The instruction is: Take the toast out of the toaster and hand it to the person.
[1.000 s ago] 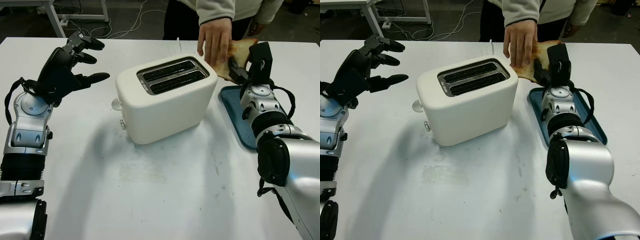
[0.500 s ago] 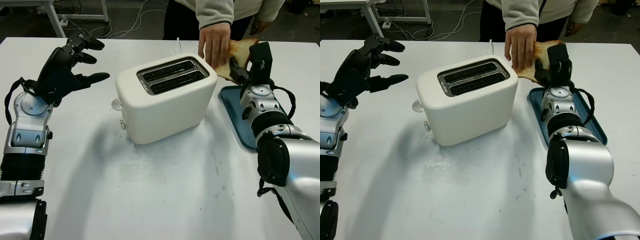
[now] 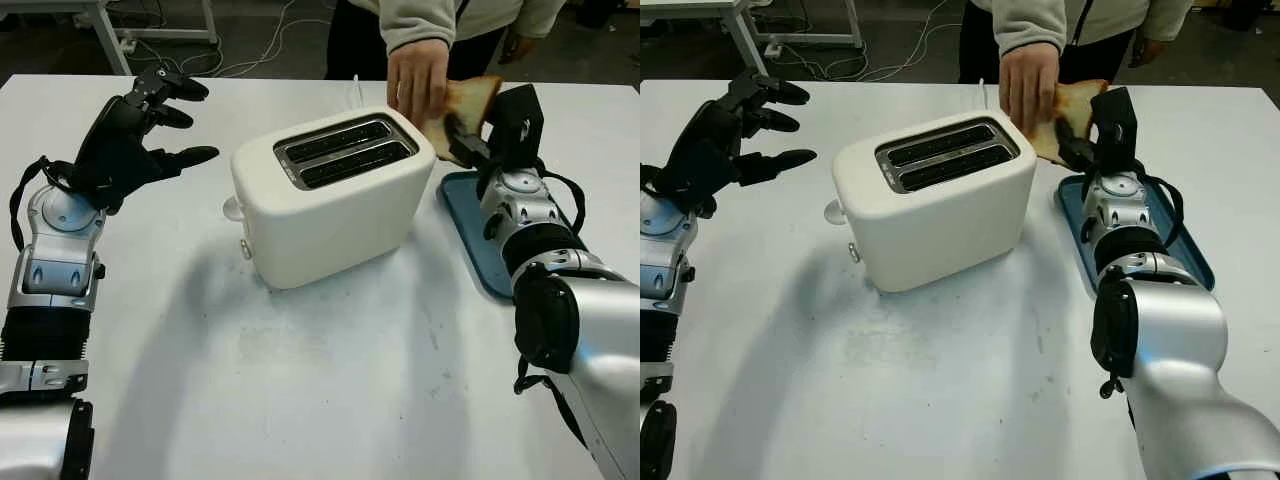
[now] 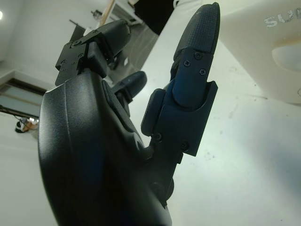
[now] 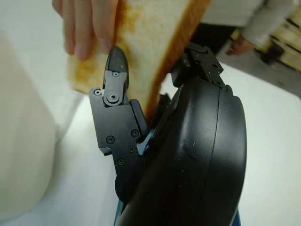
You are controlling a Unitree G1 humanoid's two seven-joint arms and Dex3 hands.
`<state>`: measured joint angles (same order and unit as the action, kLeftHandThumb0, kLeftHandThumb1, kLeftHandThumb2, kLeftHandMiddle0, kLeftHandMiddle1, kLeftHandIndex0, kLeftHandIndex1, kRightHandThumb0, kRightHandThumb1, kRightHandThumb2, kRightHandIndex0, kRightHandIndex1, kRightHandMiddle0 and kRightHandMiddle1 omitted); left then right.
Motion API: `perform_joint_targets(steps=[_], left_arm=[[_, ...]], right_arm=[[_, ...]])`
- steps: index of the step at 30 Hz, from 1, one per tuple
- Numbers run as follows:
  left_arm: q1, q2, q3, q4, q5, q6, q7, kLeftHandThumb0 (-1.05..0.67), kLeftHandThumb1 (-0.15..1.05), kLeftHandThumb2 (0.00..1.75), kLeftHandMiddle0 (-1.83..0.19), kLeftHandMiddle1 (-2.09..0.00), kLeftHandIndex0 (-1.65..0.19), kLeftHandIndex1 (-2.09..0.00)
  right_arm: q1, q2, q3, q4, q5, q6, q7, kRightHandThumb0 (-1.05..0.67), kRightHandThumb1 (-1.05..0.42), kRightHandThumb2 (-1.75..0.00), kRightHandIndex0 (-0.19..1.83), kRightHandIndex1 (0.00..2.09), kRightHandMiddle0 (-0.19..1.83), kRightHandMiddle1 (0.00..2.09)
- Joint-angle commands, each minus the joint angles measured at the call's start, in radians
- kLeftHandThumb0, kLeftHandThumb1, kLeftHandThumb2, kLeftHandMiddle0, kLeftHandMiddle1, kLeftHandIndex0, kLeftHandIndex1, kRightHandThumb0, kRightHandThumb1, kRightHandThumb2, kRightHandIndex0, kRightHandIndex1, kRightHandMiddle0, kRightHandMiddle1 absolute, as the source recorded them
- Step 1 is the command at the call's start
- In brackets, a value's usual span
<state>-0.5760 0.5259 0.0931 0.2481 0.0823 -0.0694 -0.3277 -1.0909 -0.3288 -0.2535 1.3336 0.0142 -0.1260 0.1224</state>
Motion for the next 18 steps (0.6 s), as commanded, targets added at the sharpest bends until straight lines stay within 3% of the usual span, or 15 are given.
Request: perform_joint_targets(steps=[1, 5, 14, 18], left_arm=[[0.006, 0.004, 0.004, -0.01, -0.005, 0.007, 0.002, -0.72, 0.85, 0.0, 0.0, -1.22, 0.0, -1.1], [0.007, 0.006, 0.002, -0.009, -0.001, 0.003, 0.002, -0.72, 0.86, 0.01, 0.0, -1.21, 0.0, -1.08], [0.011, 0.008, 0.001, -0.013, 0.008, 0.008, 0.01, -0.71, 0.85, 0.0, 0.0, -1.22, 0.0, -1.09], [0.017, 0.006, 0.004, -0.021, 0.009, 0.012, 0.015, -0.73, 0.86, 0.0, 0.0, -1.25, 0.0, -1.11]], right_arm=[[0.014, -0.021, 0.021, -0.02, -0.017, -0.037, 0.043, -0.58, -0.92, -0.36, 0.03, 0.13, 0.04, 0.1], [0.024, -0.038, 0.053, -0.03, -0.039, -0.066, 0.052, -0.61, -0.92, -0.33, 0.0, 0.01, 0.0, 0.0], [0.081, -0.104, 0.14, -0.059, -0.13, -0.137, 0.006, -0.8, -0.92, -0.26, 0.0, 0.0, 0.0, 0.0], [0.118, -0.11, 0.125, -0.084, -0.108, -0.179, 0.007, -0.78, -0.92, -0.2, 0.0, 0.0, 0.0, 0.0]])
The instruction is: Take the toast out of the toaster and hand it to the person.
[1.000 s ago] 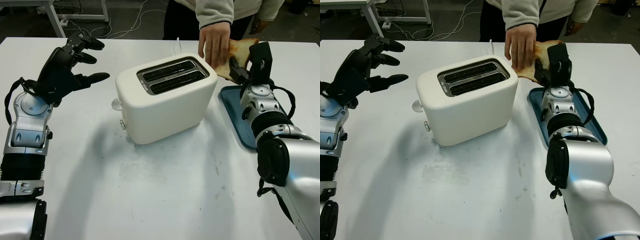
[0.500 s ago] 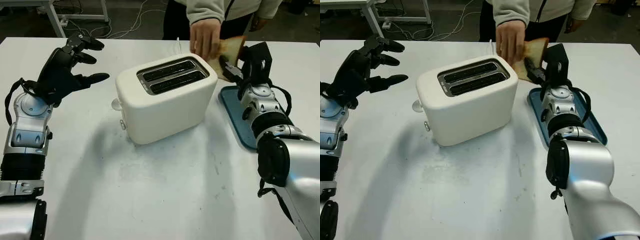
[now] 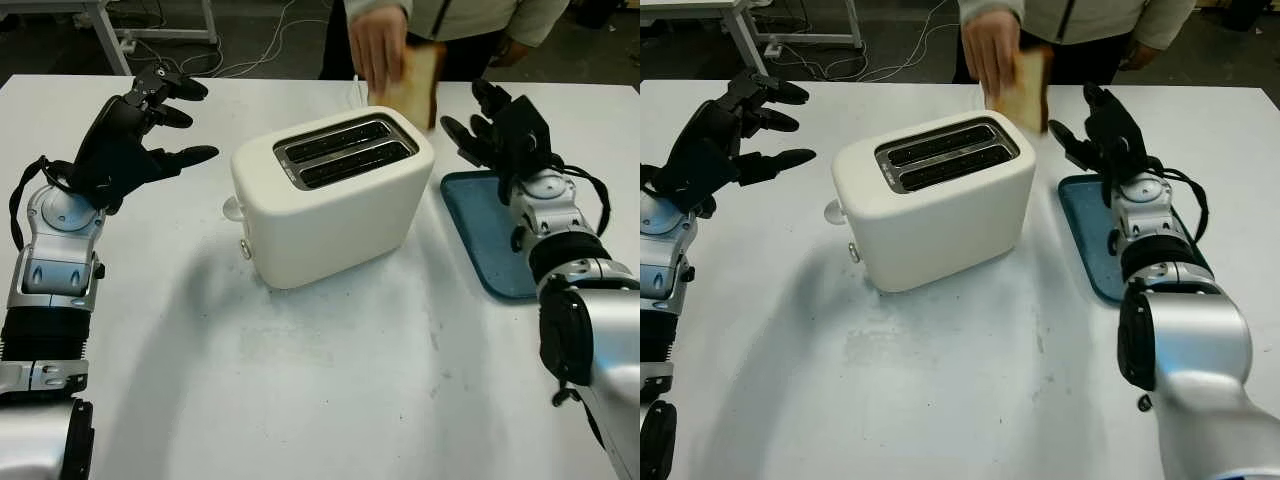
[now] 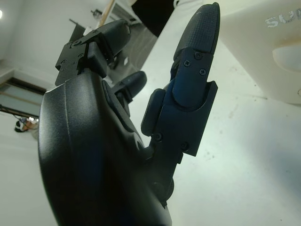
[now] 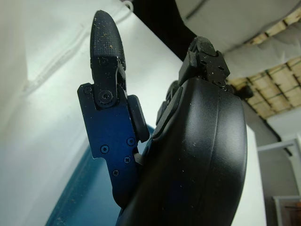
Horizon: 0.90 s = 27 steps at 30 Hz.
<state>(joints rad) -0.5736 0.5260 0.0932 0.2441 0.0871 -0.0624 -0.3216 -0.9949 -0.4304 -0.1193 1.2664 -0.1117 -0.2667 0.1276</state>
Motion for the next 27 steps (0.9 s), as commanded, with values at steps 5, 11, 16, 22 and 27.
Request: perform_joint_targets(steps=[5, 11, 16, 22, 27], left_arm=[[0.027, 0.007, 0.018, -0.035, -0.013, 0.026, 0.007, -0.75, 0.86, 0.01, 0.0, -1.23, 0.0, -1.09], [0.079, -0.009, 0.039, -0.139, -0.018, 0.087, 0.027, -0.71, 0.86, 0.0, 0.0, -1.18, 0.0, -1.05], [0.214, -0.091, 0.1, -0.288, -0.039, 0.067, 0.125, -0.73, 0.88, 0.02, 0.0, -1.07, 0.0, -0.94], [0.401, -0.223, 0.143, -0.422, -0.051, -0.023, 0.249, -0.77, 0.92, 0.18, 0.0, -0.93, 0.0, -0.81], [0.533, -0.292, 0.129, -0.475, -0.066, -0.061, 0.269, -0.78, 0.92, 0.28, 0.0, -0.8, 0.0, -0.67]], right_arm=[[0.112, -0.013, -0.024, -0.093, 0.031, -0.107, -0.025, -0.86, -0.92, -0.18, 0.0, 0.0, 0.0, 0.0], [0.331, 0.036, -0.052, -0.417, 0.097, -0.138, -0.042, -0.77, -0.92, -0.56, 0.0, 0.0, 0.0, 0.0], [0.603, 0.111, -0.049, -0.821, 0.146, -0.146, -0.033, -0.7, -0.92, -0.74, 0.05, 0.03, 0.06, 0.03], [0.864, 0.238, 0.01, -1.14, 0.174, -0.147, -0.031, -0.76, -0.92, -0.73, 0.09, 0.05, 0.11, 0.05], [0.98, 0.313, 0.076, -1.185, 0.179, -0.21, -0.001, -0.74, -0.92, -0.74, 0.07, 0.04, 0.1, 0.03]])
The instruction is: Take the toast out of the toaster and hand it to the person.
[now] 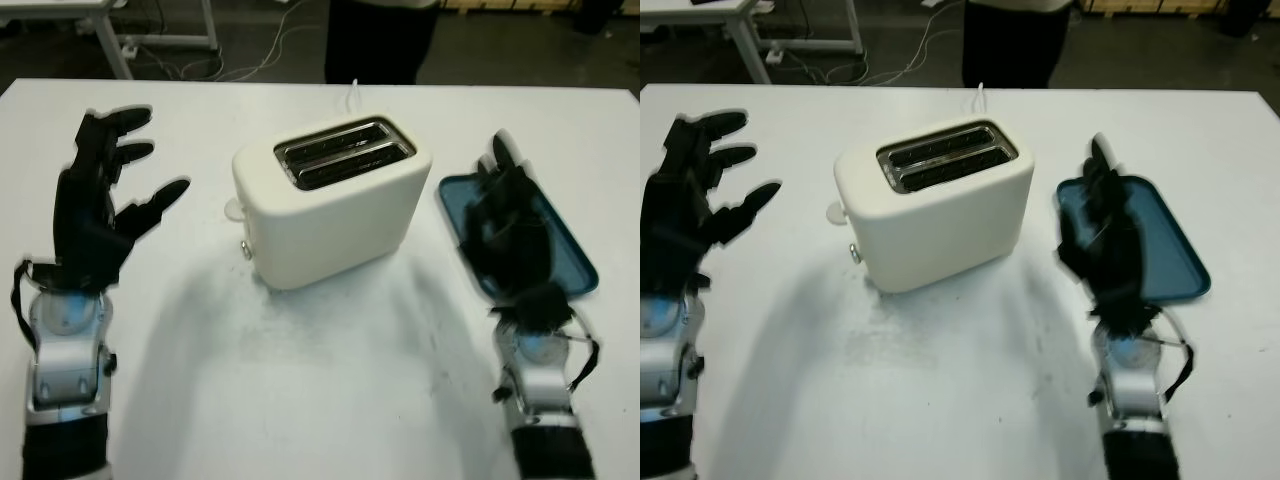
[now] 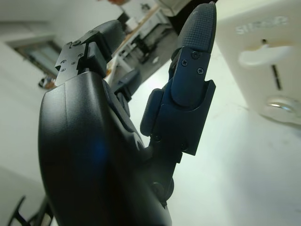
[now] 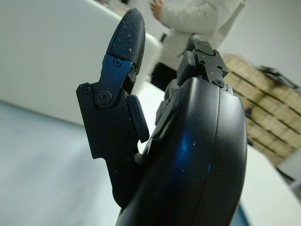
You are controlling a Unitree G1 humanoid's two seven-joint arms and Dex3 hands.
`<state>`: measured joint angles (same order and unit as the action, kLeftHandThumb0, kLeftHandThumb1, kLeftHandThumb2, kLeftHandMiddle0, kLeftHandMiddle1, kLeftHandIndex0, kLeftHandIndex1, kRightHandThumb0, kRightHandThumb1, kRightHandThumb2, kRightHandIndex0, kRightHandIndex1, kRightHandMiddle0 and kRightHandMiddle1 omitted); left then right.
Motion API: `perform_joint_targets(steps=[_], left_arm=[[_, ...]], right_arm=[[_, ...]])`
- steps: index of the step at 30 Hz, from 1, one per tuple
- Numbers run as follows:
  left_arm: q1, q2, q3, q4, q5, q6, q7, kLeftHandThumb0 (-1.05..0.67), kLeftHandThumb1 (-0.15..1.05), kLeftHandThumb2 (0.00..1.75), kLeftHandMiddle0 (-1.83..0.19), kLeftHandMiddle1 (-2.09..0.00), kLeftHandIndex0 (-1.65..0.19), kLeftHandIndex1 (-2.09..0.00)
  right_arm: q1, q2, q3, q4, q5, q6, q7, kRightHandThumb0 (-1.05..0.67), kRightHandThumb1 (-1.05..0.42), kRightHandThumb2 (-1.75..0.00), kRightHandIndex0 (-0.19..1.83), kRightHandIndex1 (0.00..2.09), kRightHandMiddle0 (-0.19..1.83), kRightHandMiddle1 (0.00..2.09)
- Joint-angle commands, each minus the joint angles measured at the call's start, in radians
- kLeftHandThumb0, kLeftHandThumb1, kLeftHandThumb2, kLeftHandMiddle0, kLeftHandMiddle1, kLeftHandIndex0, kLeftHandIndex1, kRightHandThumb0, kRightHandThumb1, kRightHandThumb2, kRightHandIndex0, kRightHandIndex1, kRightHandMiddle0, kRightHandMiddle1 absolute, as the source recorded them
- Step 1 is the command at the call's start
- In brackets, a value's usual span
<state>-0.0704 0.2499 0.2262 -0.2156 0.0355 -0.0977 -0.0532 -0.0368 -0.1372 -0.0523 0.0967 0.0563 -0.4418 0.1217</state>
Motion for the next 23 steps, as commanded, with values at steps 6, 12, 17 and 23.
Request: perform_joint_targets(steps=[6, 12, 17, 23], left_arm=[[0.138, -0.159, -0.1, 0.062, -0.039, -0.067, 0.022, -0.78, 0.92, 0.27, 0.0, -0.86, 0.0, -0.67], [0.141, -0.112, -0.139, 0.191, -0.027, -0.103, -0.064, -0.64, 0.65, 0.92, 0.0, -0.73, 0.0, -0.57], [0.109, -0.061, -0.154, 0.3, -0.018, -0.183, -0.116, -0.73, 0.82, 0.8, 0.0, -0.67, 0.0, -0.53], [0.122, -0.076, -0.159, 0.232, -0.044, -0.128, -0.114, -0.76, 0.8, 0.79, 0.0, -0.79, 0.0, -0.61]], right_arm=[[0.082, 0.119, 0.042, 0.023, 0.053, -0.017, -0.002, -0.65, -0.92, -0.82, 0.03, 0.02, 0.06, 0.01], [0.098, 0.134, 0.05, 0.063, 0.046, -0.018, 0.008, -0.64, -0.92, -0.85, 0.02, 0.02, 0.06, 0.01], [0.104, 0.14, 0.051, 0.061, 0.049, -0.014, 0.005, -0.69, -0.92, -0.82, 0.03, 0.03, 0.08, 0.02], [0.096, 0.135, 0.048, 0.083, 0.05, -0.025, 0.011, -0.69, -0.92, -0.81, 0.03, 0.03, 0.07, 0.01]])
